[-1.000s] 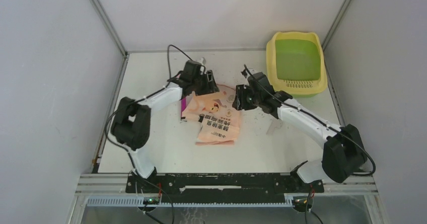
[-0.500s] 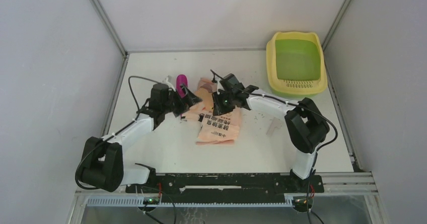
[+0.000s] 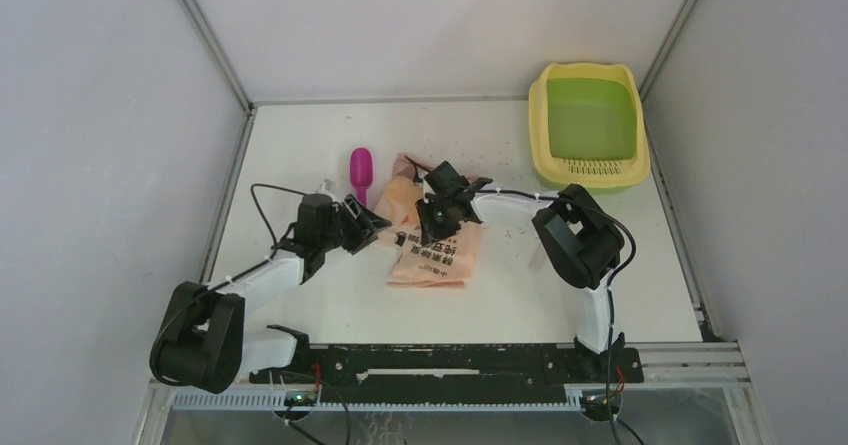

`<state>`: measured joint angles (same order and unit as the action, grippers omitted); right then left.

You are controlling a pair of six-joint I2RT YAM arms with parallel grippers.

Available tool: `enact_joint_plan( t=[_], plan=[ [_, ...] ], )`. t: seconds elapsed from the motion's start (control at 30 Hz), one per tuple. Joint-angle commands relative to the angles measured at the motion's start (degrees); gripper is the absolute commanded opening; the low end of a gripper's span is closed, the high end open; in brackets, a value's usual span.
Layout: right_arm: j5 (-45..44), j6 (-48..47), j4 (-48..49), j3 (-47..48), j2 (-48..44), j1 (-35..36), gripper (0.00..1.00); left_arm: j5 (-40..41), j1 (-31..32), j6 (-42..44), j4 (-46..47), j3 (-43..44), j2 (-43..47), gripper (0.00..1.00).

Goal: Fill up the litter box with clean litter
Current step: Adjust the cat litter bag at the center of the board, then open the cat litter bag at the center of the board.

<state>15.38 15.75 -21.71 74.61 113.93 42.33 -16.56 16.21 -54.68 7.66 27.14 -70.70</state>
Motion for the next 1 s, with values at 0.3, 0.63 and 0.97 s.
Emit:
enact_joint_plan(
  t=[0.3, 0.63, 0.97],
  plan=[
    [-1.45, 1.96, 0.48, 0.05, 2.70, -0.20, 0.31, 2.76, 0.00, -9.47, 14.94, -6.74, -3.24, 0.57],
    [0.00, 2.75, 1.32, 0.07, 3.32, -0.39, 0.29, 4.48, 0.38, -13.18, 17.30, -8.52, -3.61, 0.58],
    [0.76, 3.06, 1.93, -0.56, 2.67, -0.72, 0.29, 5.98, 1.88, -14.41, 19.66, -6.23, -8.74, 0.58]
  ],
)
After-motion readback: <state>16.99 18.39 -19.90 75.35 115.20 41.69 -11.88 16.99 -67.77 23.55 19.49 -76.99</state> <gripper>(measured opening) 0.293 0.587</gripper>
